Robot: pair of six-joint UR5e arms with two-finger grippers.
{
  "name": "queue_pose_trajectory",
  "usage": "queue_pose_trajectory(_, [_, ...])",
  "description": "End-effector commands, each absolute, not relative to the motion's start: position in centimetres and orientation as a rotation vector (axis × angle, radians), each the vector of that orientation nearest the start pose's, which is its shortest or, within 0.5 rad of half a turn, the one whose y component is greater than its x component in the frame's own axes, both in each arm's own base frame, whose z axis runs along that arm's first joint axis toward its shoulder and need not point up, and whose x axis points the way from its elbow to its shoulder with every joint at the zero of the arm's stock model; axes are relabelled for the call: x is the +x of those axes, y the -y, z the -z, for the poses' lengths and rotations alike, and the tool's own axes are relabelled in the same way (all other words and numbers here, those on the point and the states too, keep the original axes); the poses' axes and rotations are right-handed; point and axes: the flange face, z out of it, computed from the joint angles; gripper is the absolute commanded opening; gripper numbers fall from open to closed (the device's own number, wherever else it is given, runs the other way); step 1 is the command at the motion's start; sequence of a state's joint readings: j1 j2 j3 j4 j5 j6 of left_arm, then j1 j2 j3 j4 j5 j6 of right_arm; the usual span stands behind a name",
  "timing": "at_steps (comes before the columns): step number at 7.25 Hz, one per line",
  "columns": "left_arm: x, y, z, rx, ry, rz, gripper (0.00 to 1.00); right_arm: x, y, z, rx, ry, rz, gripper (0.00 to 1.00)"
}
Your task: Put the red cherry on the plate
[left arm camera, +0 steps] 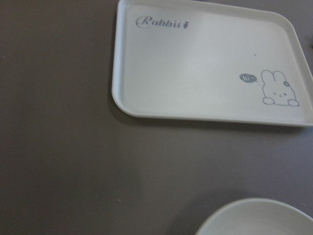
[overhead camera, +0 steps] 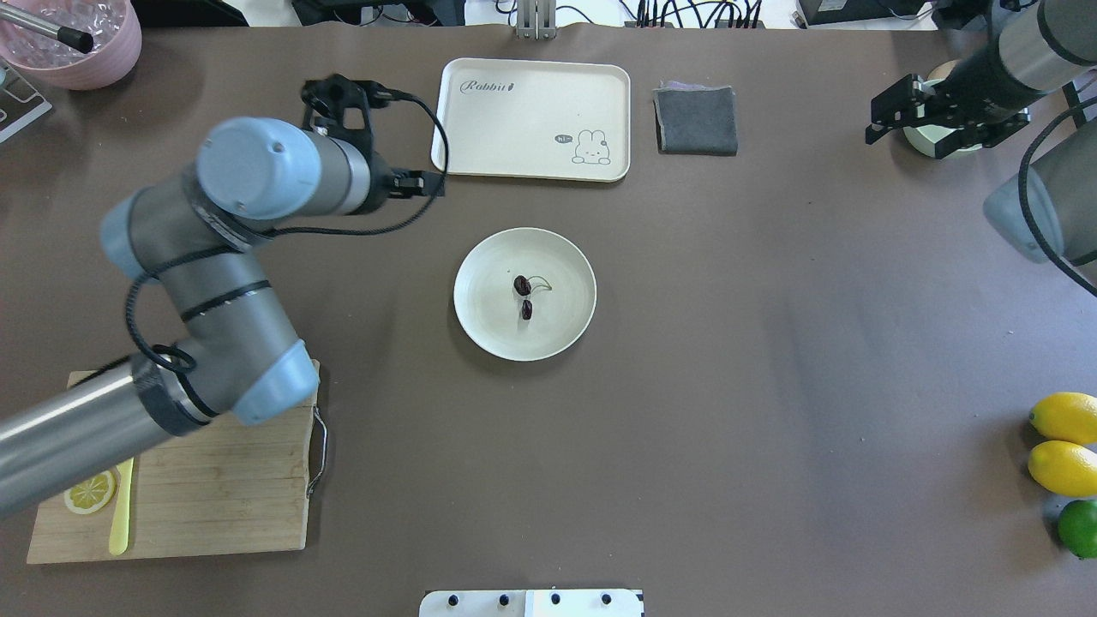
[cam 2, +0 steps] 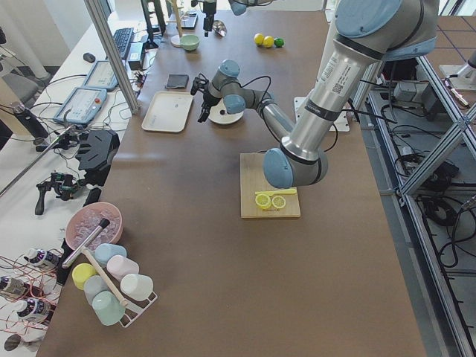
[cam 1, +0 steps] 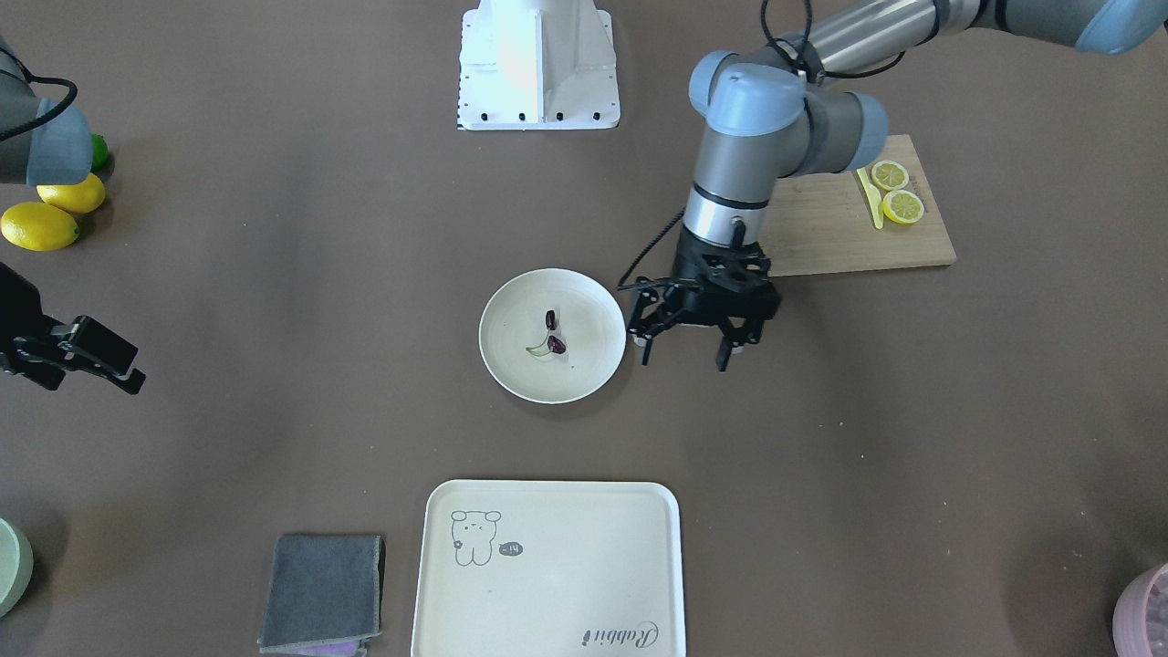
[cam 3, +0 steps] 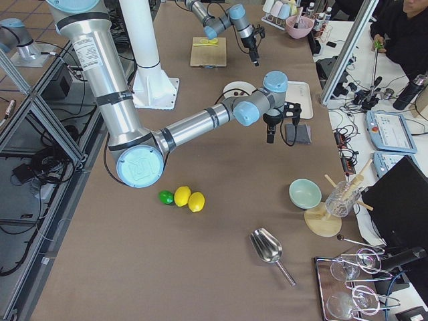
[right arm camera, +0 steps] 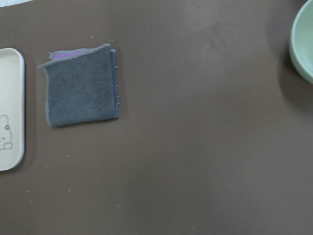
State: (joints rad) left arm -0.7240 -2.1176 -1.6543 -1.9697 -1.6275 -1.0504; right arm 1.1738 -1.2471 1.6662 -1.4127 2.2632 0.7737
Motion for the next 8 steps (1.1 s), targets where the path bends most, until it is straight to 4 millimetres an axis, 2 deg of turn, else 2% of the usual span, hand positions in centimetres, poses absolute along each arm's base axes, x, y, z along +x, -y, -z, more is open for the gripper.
queue_pose_trajectory(1, [30.8,58.5,-29.2,0.585,-0.847,0.199,0.98,-9.6,59.3,-49.6,0.091,0.705,0.042,1.00])
queue_pose_trajectory(2, [29.5,58.6,-32.0,0.579,-0.827,0.211,0.98,-4.0,58.2,-53.6,0.105,0.684,0.097,1.00])
queue_pose_trajectory(3, [26.9,58.6,-35.1,0.605,-0.795,0.189,0.98,0.2,56.9,-56.6,0.105,0.681,0.109,1.00])
queue_pose_trajectory(4, [23.0,59.2,-38.3,0.614,-0.713,0.160,0.98,2.7,54.8,-59.7,0.083,0.721,0.102,1.00])
queue_pose_trajectory(5, [17.2,59.7,-41.6,0.547,-0.677,0.134,0.98,3.7,52.9,-60.6,0.078,0.770,0.084,1.00])
queue_pose_trajectory(6, [9.4,60.4,-43.6,0.415,-0.705,0.048,0.98,4.5,52.6,-60.2,0.092,0.774,0.072,1.00])
queue_pose_trajectory(7, [0.7,60.3,-46.0,0.368,-0.657,-0.054,0.98,4.6,52.5,-60.1,0.093,0.775,0.068,1.00])
queue_pose_trajectory(8, [-5.8,59.2,-49.8,0.282,-0.633,-0.069,0.98,4.6,52.5,-60.2,0.091,0.776,0.067,1.00])
